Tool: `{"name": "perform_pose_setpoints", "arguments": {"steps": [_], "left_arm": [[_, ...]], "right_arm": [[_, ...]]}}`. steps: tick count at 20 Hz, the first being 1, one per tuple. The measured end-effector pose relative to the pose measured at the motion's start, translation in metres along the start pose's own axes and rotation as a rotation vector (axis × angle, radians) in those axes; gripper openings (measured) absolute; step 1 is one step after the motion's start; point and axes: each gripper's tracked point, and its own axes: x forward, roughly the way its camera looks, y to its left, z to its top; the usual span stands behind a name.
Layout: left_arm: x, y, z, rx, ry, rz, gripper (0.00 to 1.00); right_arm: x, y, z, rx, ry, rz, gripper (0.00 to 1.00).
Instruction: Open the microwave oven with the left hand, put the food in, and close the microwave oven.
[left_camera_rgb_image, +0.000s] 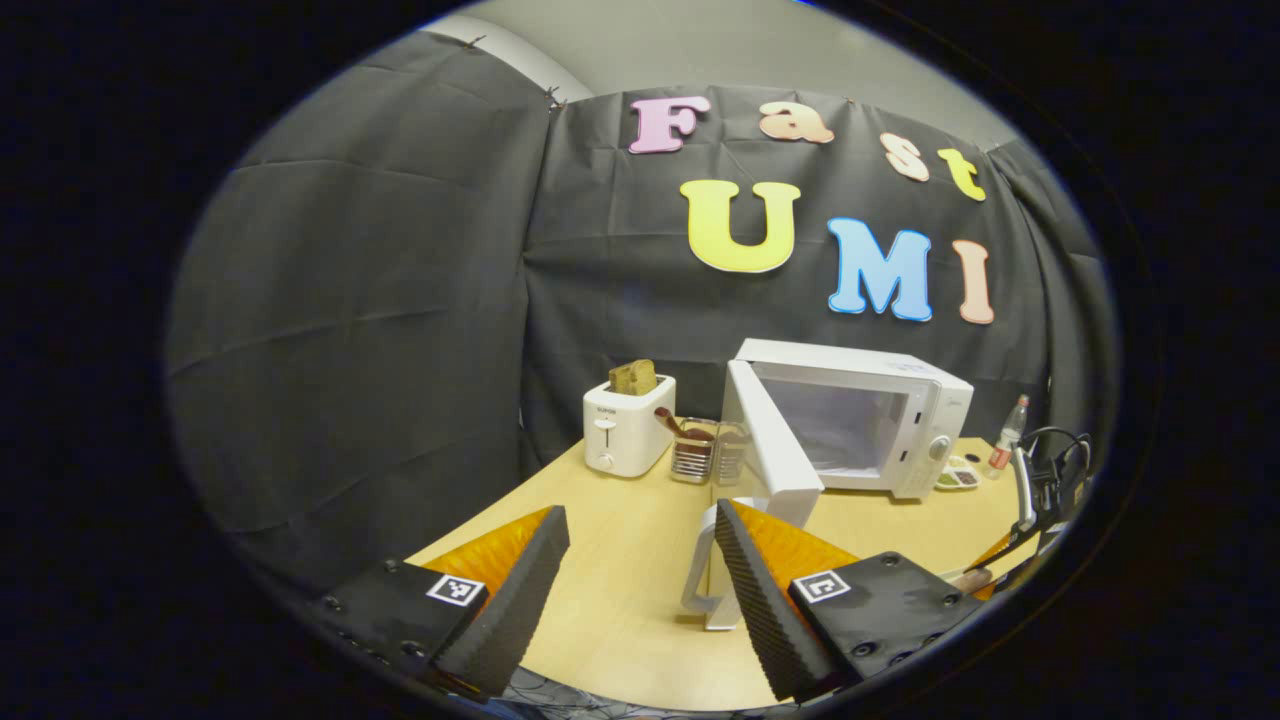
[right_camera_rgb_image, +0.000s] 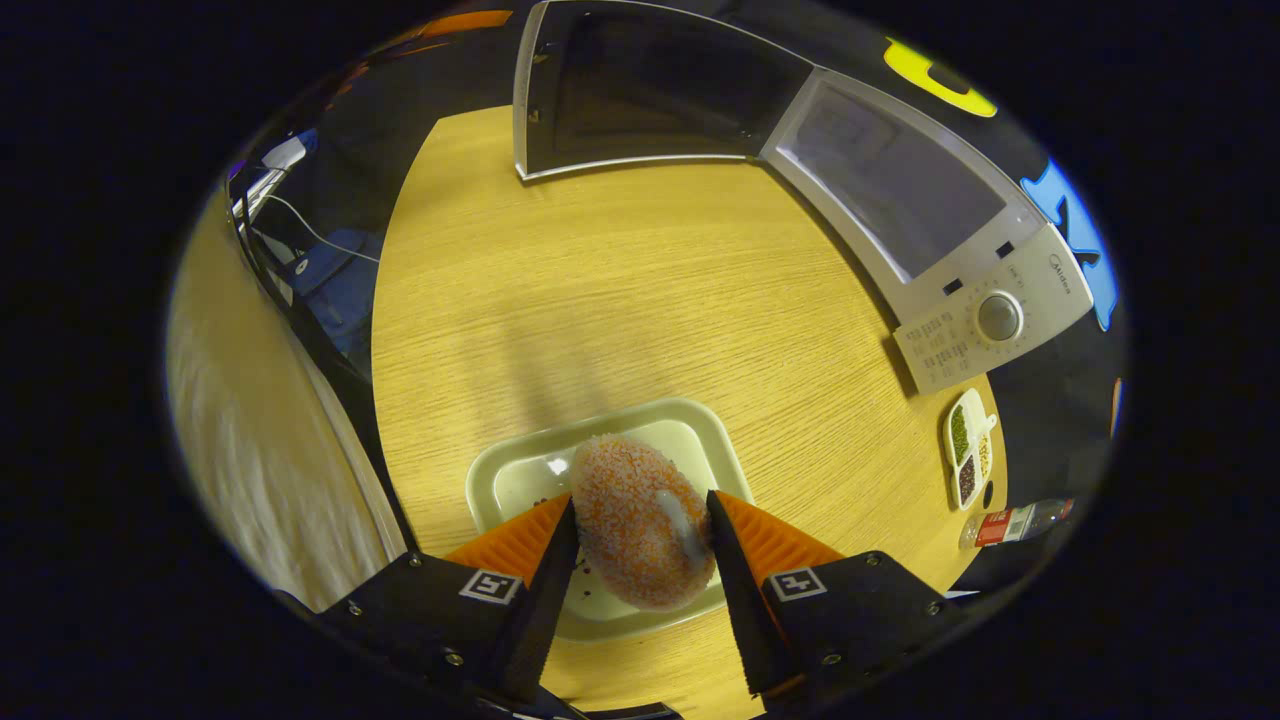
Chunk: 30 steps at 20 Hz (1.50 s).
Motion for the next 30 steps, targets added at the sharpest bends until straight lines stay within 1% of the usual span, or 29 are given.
{"name": "perform_pose_setpoints", "arguments": {"steps": [1,5,6,7,10,13,14,16,19,20,22,23,24,25,29,30], "left_arm": [[0.002,-0.001,0.001,-0.005,-0.002,-0.006,0.95],[0.010,-0.002,0.002,-0.015,-0.009,-0.027,0.95],[0.011,-0.002,0.003,-0.016,-0.008,-0.028,0.95],[0.012,-0.002,0.003,-0.018,-0.011,-0.030,0.94],[0.013,0.001,0.006,-0.017,-0.021,-0.031,0.95],[0.010,0.010,0.003,-0.019,-0.017,-0.017,0.95],[0.010,0.015,0.001,-0.023,-0.011,-0.010,0.96],[0.006,0.025,-0.003,-0.028,-0.003,0.009,0.95],[-0.003,0.042,-0.005,-0.029,0.002,0.041,0.95],[-0.005,0.047,-0.007,-0.029,0.006,0.052,0.96],[-0.009,0.057,-0.006,-0.025,0.006,0.068,0.95],[-0.012,0.063,-0.005,-0.018,0.006,0.081,0.95],[-0.014,0.071,-0.004,-0.013,0.003,0.097,0.95],[-0.018,0.077,-0.002,-0.010,-0.003,0.111,0.94],[-0.028,0.098,-0.006,-0.018,-0.002,0.175,0.96],[-0.028,0.100,-0.009,-0.018,0.001,0.189,0.96]], "right_arm": [[-0.006,-0.007,0.009,0.003,-0.023,-0.028,0.75],[-0.021,-0.041,0.060,0.023,-0.151,-0.165,0.75],[-0.025,-0.049,0.075,0.026,-0.184,-0.192,0.72],[-0.027,-0.058,0.089,0.026,-0.211,-0.217,0.74],[-0.034,-0.080,0.127,0.018,-0.281,-0.277,0.75],[-0.033,-0.100,0.158,0.011,-0.322,-0.320,0.74],[-0.032,-0.105,0.170,0.004,-0.334,-0.335,0.75],[-0.028,-0.115,0.188,-0.010,-0.358,-0.358,0.75],[-0.020,-0.125,0.211,-0.023,-0.381,-0.376,0.74],[-0.017,-0.130,0.219,-0.023,-0.386,-0.386,0.74],[-0.012,-0.142,0.232,-0.013,-0.406,-0.427,0.74],[-0.012,-0.150,0.240,-0.020,-0.421,-0.464,0.72],[-0.012,-0.156,0.248,-0.033,-0.432,-0.495,0.74],[-0.008,-0.161,0.255,-0.044,-0.444,-0.514,0.74],[0.015,-0.173,0.278,-0.068,-0.449,-0.537,0.74],[0.021,-0.179,0.280,-0.078,-0.442,-0.554,0.74]]}}
